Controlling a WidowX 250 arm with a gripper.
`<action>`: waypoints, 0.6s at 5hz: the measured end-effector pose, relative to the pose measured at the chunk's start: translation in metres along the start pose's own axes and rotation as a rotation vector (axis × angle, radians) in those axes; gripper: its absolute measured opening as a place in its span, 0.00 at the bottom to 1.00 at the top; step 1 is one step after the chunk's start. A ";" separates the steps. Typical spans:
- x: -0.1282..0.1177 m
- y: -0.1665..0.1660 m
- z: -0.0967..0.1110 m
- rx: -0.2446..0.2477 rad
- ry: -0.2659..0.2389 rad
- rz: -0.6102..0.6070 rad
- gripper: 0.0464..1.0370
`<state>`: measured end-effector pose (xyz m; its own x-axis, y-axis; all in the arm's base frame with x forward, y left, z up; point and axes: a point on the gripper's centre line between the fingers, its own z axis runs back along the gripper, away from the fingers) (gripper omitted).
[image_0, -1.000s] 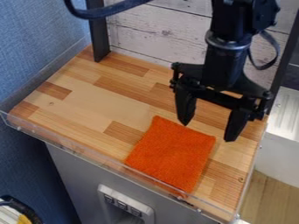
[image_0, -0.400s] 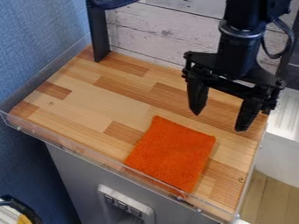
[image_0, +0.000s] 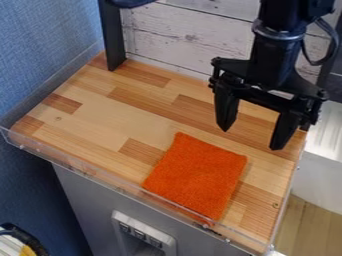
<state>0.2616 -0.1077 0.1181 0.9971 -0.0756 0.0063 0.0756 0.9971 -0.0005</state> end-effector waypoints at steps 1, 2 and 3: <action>-0.002 -0.001 -0.002 -0.002 0.017 -0.007 0.95; -0.002 -0.001 -0.002 -0.007 0.020 -0.004 0.95; -0.003 -0.001 -0.002 -0.007 0.021 -0.008 0.95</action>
<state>0.2590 -0.1088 0.1160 0.9964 -0.0832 -0.0152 0.0831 0.9965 -0.0073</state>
